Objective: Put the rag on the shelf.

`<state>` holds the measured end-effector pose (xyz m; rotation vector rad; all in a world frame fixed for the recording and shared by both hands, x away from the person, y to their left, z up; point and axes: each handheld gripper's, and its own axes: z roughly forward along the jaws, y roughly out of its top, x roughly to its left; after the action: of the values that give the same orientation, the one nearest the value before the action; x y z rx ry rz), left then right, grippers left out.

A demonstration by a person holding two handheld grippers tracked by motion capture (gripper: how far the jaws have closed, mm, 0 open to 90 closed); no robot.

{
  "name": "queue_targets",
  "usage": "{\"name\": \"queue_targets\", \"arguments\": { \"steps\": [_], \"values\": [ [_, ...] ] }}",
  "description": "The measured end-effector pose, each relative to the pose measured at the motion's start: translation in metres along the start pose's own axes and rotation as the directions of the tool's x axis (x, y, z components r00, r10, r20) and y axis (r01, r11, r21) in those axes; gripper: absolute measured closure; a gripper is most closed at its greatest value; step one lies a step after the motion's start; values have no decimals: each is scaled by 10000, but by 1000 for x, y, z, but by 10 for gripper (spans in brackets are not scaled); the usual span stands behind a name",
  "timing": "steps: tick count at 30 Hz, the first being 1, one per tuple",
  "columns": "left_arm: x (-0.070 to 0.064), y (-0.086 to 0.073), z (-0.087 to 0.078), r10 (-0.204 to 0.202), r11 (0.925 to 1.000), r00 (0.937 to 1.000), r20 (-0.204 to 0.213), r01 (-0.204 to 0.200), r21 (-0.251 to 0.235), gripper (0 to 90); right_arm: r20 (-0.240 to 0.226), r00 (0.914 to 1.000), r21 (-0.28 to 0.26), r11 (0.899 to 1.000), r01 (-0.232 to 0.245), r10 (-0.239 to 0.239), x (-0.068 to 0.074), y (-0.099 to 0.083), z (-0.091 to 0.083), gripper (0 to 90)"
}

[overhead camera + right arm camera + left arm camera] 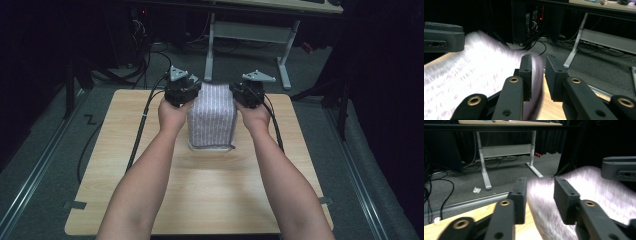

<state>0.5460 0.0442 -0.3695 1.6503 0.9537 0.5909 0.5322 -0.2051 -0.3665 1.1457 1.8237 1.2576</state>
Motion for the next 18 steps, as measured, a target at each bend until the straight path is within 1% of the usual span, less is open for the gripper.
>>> {"name": "queue_targets", "arguments": {
  "steps": [2, 5, 6, 8, 10, 15, 18],
  "values": [
    [1, 0, -2, 11, 10000, 9998, -189, -12, -27, 590, 19, 10000, -18, 10000, 6, -6, -1, 3, -2, 743],
    [2, -1, -4, -4, 10000, 9998, -224, 3, -50, 585, 4, 10000, 18, 10000, -14, 14, -1, 4, -4, 742],
    [1, -1, -5, 22, 10000, 9997, -232, -24, -53, 582, 1, 9999, 4, 9999, 121, -121, 0, 5, -5, 740],
    [1, -1, -7, 38, 10000, 9997, -241, -39, -67, 580, 23, 9999, 59, 9998, 170, -170, 1, 5, -6, 735],
    [1, 0, -10, 56, 9999, 9997, -230, -58, -101, 577, 22, 9995, 79, 9995, 320, -320, 3, 5, -8, 728],
    [-1, -1, -20, 145, 9998, 9998, -163, -147, -143, 580, -72, 9996, 24, 9996, 287, -287, 6, 2, -15, 717],
    [-1, -3, -26, 57, 9997, 9998, -164, -60, -225, 582, -124, 9994, 20, 9995, 317, -317, 9, 0, -19, 706]
  ]
}}
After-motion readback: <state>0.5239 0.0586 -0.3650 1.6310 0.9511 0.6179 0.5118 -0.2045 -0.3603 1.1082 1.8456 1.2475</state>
